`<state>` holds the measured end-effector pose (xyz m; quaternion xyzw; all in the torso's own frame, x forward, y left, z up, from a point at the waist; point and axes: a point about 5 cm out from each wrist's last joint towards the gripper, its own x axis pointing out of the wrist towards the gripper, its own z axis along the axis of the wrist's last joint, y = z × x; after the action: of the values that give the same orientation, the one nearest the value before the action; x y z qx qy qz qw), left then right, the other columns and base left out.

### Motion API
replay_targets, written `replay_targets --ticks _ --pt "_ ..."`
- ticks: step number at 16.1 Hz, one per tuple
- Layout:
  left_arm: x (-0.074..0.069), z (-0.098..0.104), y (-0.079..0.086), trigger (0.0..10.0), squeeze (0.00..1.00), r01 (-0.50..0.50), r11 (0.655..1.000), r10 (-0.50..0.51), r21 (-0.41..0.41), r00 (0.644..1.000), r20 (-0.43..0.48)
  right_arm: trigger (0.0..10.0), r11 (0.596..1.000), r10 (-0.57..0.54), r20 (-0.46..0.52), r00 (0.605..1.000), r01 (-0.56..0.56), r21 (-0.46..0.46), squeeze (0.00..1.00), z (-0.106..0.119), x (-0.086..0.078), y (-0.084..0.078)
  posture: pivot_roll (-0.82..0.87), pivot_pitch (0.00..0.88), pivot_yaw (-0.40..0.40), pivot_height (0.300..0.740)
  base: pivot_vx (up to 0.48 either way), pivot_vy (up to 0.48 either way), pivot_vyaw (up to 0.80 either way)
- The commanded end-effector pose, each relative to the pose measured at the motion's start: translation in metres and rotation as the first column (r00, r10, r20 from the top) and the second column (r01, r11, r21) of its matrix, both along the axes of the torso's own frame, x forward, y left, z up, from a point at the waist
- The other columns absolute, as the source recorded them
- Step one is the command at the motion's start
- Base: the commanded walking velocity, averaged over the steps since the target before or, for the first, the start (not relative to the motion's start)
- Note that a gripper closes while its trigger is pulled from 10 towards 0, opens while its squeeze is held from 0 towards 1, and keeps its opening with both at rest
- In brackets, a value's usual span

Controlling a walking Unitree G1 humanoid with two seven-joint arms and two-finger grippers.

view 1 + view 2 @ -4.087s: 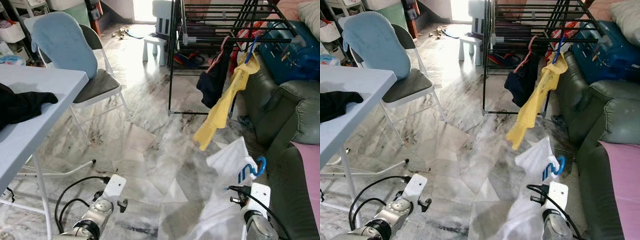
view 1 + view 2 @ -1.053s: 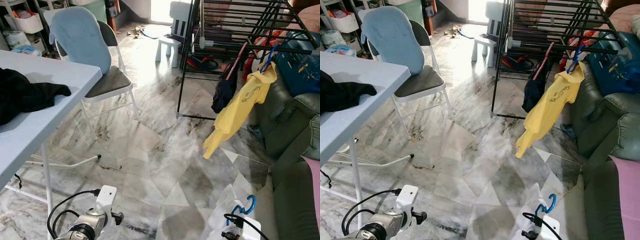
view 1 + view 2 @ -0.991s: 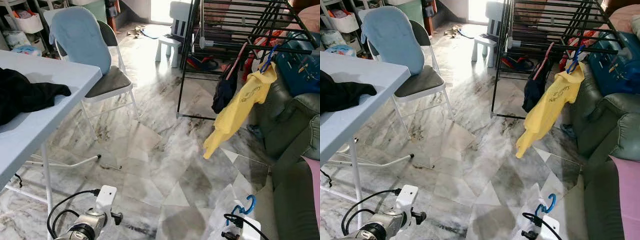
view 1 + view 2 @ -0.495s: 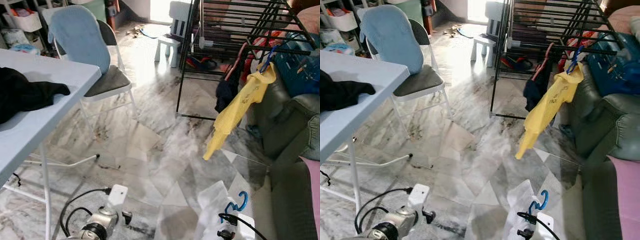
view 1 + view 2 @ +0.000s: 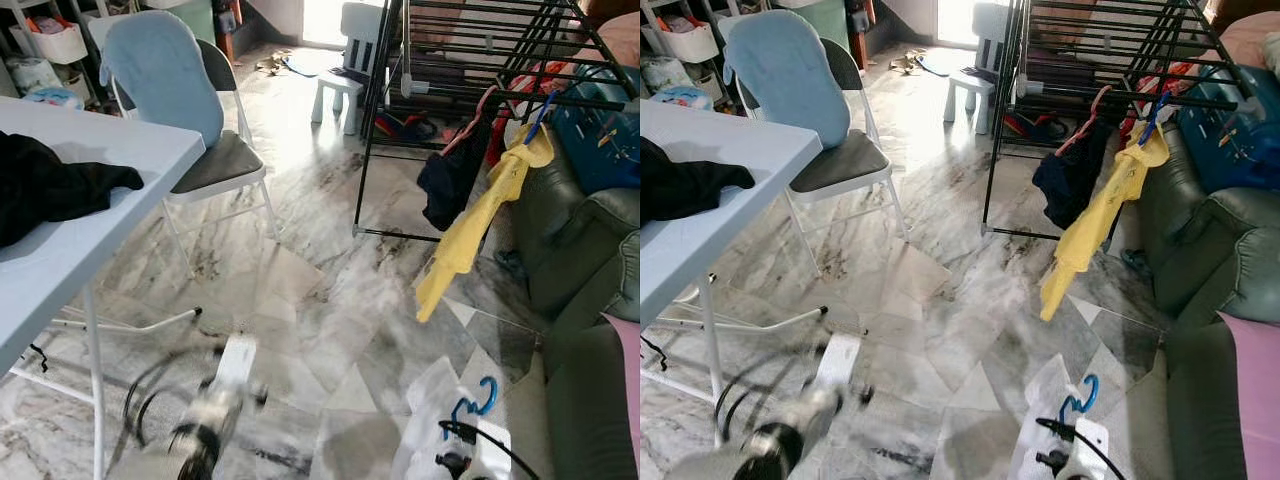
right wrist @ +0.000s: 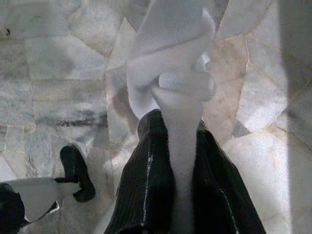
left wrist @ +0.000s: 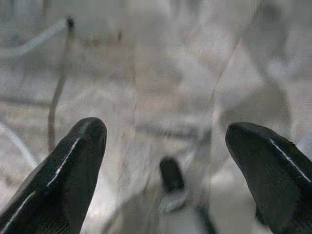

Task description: Hang hanger

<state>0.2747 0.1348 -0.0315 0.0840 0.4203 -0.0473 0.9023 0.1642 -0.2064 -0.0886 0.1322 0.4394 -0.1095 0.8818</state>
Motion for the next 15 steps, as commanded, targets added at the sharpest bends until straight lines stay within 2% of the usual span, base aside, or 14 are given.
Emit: replay_targets --ticks 1,2,3,5,7,10,12,15 --pt "0.007 0.006 -0.006 10.0 0.0 -0.008 1.0 0.009 -0.018 0.999 0.035 10.0 1.0 -0.024 0.027 0.999 0.024 -0.003 0.0 0.003 0.006 -0.001 0.07 0.0 -0.036 0.74 0.0 0.0 0.0" --pt "0.021 0.018 0.004 10.0 0.0 -0.021 0.999 0.025 -0.047 0.997 0.076 10.0 1.0 -0.026 0.033 0.999 0.026 -0.005 0.0 0.004 0.008 -0.002 0.06 0.0 -0.031 0.74 0.0 0.0 0.0" --pt "0.022 0.02 0.019 10.0 0.0 -0.025 0.999 0.028 -0.034 0.997 0.078 10.0 1.0 -0.025 0.036 0.999 0.026 -0.005 0.0 0.004 0.008 -0.001 0.06 0.0 -0.027 0.74 0.0 0.0 0.0" --pt "0.02 0.019 0.024 10.0 0.0 -0.01 1.0 0.01 -0.002 0.997 0.075 10.0 1.0 -0.025 0.039 0.999 0.025 -0.006 0.0 0.004 0.008 -0.001 0.04 0.0 -0.019 0.74 0.0 0.0 0.0" --pt "0.011 0.011 0.04 10.0 0.0 -0.009 0.995 0.003 0.095 0.998 0.063 10.0 1.0 -0.025 0.035 0.999 0.026 -0.015 0.0 0.003 0.004 -0.004 0.03 0.0 -0.015 0.74 0.0 0.0 0.0" --pt "0.006 0.01 0.062 10.0 0.0 -0.033 0.987 0.024 0.16 0.998 0.058 10.0 0.999 -0.033 0.024 0.999 0.034 -0.024 0.0 0.002 0.0 -0.007 0.04 0.0 -0.019 0.74 0.0 0.0 0.0" --pt "-0.002 0.006 0.071 10.0 0.0 -0.029 0.986 0.024 0.166 0.999 0.027 10.0 0.999 -0.025 0.015 1.0 0.025 -0.028 0.0 0.001 -0.001 -0.008 0.05 0.0 -0.024 0.74 0.0 0.0 0.0" --pt "-0.026 -0.013 0.075 10.0 0.0 -0.003 0.985 0.016 0.171 0.997 -0.075 10.0 1.0 -0.003 0.009 1.0 0.003 -0.023 0.0 0.001 -0.001 -0.004 0.06 0.0 -0.03 0.74 0.0 0.0 0.0"
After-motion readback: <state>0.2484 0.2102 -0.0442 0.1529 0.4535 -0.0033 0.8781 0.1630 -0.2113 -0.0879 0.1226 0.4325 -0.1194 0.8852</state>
